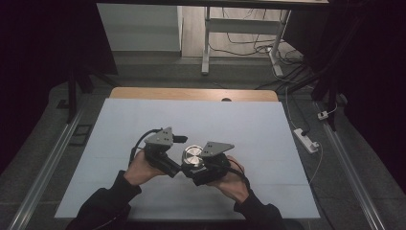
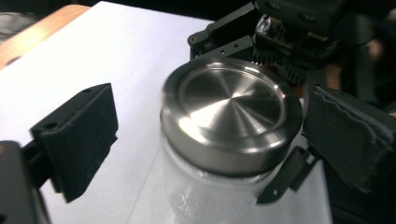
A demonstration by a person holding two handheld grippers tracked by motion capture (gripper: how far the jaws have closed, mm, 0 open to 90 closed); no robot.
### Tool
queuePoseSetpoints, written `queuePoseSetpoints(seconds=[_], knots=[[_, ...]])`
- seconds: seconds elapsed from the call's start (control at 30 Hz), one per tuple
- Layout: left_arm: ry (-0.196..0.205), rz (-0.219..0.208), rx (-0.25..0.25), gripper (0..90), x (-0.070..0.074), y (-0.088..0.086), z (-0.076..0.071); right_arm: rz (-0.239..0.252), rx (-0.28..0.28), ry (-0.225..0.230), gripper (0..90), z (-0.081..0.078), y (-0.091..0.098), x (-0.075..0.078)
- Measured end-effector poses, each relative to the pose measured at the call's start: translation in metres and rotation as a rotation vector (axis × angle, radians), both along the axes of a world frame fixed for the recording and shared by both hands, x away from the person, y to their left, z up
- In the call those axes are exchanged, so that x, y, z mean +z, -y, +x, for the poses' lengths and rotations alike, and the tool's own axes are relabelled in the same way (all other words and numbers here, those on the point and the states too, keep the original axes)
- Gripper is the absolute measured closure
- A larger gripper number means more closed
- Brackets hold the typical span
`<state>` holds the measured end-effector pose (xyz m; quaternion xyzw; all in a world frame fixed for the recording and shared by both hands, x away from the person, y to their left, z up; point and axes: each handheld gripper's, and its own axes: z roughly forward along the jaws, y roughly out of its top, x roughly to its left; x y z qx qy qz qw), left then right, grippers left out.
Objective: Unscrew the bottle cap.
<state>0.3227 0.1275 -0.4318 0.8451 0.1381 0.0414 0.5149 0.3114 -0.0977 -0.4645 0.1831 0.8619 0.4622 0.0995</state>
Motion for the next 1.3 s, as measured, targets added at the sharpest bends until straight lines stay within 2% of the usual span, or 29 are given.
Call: queuePoseSetpoints(seconds=[0.03,0.07,0.1,0.13,0.17,0.3,0.33,0.4,0.43,0.5,0.57,0.63,0.67,0.77,0.8,0.83,0.87,0.9,0.93,0.97,1.0,1.07,1.13,1.17,1.23,1.27,1.3], knots=[[0.000,0.000,0.000,2.4,0.000,0.000,0.000,0.000,0.017,0.001,14.5,-0.001,0.000,0.000],[-0.005,0.002,-0.025,2.8,0.001,-0.004,0.001,-0.001,0.038,-0.002,14.5,-0.001,-0.001,0.001],[-0.014,0.014,-0.094,3.7,0.002,-0.009,0.001,-0.007,0.059,0.001,14.5,-0.002,-0.001,0.001],[-0.014,0.014,-0.094,3.7,0.002,-0.009,0.001,-0.010,0.078,0.000,14.5,-0.003,-0.002,0.001],[-0.015,0.040,-0.157,4.2,0.003,-0.010,0.000,-0.008,0.100,-0.006,14.6,-0.004,-0.003,0.000],[0.012,0.088,-0.263,7.1,0.002,-0.004,-0.006,-0.020,0.189,-0.012,14.5,-0.010,-0.009,-0.001],[0.021,0.095,-0.284,8.4,0.001,-0.002,-0.008,-0.023,0.213,-0.010,14.5,-0.012,-0.010,-0.001],[0.026,0.100,-0.294,9.7,0.000,0.000,-0.009,-0.027,0.244,-0.006,14.5,-0.015,-0.013,-0.001],[0.030,0.113,-0.315,11.0,-0.001,0.004,-0.011,-0.028,0.256,-0.004,14.5,-0.016,-0.014,-0.001],[0.047,0.124,-0.325,14.0,-0.003,0.007,-0.012,-0.033,0.268,-0.004,14.5,-0.019,-0.015,-0.001],[0.054,0.121,-0.318,18.2,-0.005,0.008,-0.013,-0.033,0.265,0.003,14.5,-0.019,-0.016,0.000],[0.053,0.118,-0.308,18.8,-0.005,0.008,-0.012,-0.034,0.258,0.003,14.5,-0.019,-0.015,0.000],[0.050,0.109,-0.274,19.0,-0.006,0.009,-0.012,-0.034,0.243,0.014,14.6,-0.017,-0.014,0.000],[0.051,0.101,-0.202,19.3,-0.007,0.012,-0.011,-0.030,0.186,0.009,14.5,-0.015,-0.013,0.001],[0.051,0.101,-0.202,19.3,-0.007,0.012,-0.011,-0.030,0.186,0.009,14.5,-0.015,-0.013,0.001],[0.053,0.103,-0.130,19.3,-0.007,0.017,-0.012,-0.032,0.138,0.007,14.6,-0.012,-0.011,0.000],[0.053,0.103,-0.130,19.3,-0.007,0.017,-0.012,-0.032,0.109,0.003,14.6,-0.011,-0.010,0.000],[0.050,0.105,-0.049,19.3,-0.007,0.022,-0.013,-0.031,0.084,0.005,14.5,-0.009,-0.009,0.000],[0.050,0.105,-0.049,19.3,-0.007,0.022,-0.013,-0.028,0.058,0.005,14.5,-0.008,-0.008,0.000],[0.041,0.108,0.014,19.1,-0.006,0.027,-0.014,-0.027,0.037,0.009,14.5,-0.006,-0.007,0.000],[0.041,0.108,0.014,18.9,-0.006,0.027,-0.014,-0.024,0.019,0.011,14.5,-0.006,-0.006,0.000],[0.035,0.060,0.018,14.9,-0.002,0.025,-0.013,-0.013,0.008,0.010,14.5,-0.006,-0.006,0.001],[0.012,0.028,0.009,4.1,0.003,0.018,-0.010,-0.006,0.021,0.004,14.5,-0.007,-0.005,0.001],[0.018,0.007,-0.004,3.5,0.005,0.013,-0.009,-0.004,0.035,0.006,14.5,-0.007,-0.006,0.001],[-0.005,-0.015,-0.068,2.8,0.008,0.004,-0.007,-0.001,0.059,0.005,14.6,-0.008,-0.007,0.001],[-0.005,-0.015,-0.068,2.6,0.008,0.004,-0.007,-0.001,0.077,0.003,14.5,-0.008,-0.007,0.001],[0.002,0.008,-0.135,3.7,0.008,-0.001,-0.006,-0.003,0.094,-0.001,14.5,-0.009,-0.008,0.000]])
